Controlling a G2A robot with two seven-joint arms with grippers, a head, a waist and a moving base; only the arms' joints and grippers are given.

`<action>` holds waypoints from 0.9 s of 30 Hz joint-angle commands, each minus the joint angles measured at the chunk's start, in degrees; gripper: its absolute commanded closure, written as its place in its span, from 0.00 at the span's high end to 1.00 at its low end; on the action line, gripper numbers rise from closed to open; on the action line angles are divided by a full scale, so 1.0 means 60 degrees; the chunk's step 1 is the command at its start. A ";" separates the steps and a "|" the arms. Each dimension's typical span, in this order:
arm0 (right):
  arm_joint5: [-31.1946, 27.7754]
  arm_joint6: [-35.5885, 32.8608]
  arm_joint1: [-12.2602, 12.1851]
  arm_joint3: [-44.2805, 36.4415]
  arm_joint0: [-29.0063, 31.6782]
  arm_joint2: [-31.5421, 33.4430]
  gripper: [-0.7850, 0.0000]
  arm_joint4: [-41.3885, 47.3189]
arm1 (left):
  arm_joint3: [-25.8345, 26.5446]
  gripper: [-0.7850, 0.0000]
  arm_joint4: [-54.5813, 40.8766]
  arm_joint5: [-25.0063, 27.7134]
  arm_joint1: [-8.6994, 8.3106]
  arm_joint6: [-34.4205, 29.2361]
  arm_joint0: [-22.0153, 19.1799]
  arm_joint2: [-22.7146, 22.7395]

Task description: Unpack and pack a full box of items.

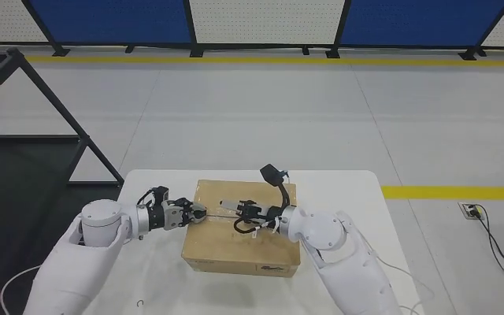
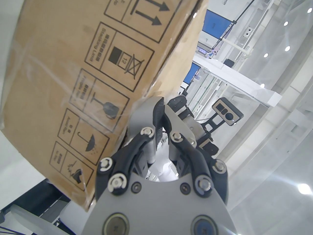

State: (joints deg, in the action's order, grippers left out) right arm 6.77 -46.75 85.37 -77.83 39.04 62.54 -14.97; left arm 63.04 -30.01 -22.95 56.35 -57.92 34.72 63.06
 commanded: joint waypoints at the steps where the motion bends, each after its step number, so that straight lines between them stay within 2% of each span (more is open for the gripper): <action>1: -0.0035 -0.0011 0.0009 0.0003 -0.0052 -0.0072 1.00 0.0039 | -0.0005 0.00 0.0052 0.0056 -0.0011 0.0109 0.0021 0.0044; 16: -0.0194 0.0245 0.0155 0.0600 -0.0541 -0.0636 1.00 0.0445 | 0.0409 0.00 -0.0471 0.0465 -0.0030 0.0306 0.0288 0.0438; 27: -0.0507 0.0620 0.0415 0.1058 -0.0945 -0.1243 1.00 0.1285 | 0.0509 0.00 -0.0894 0.0772 -0.0182 0.0464 0.0634 0.1244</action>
State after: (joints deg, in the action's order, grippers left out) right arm 3.97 -43.66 87.61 -72.06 33.80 55.46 -8.12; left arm 66.06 -34.98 -18.62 55.35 -55.35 38.19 69.96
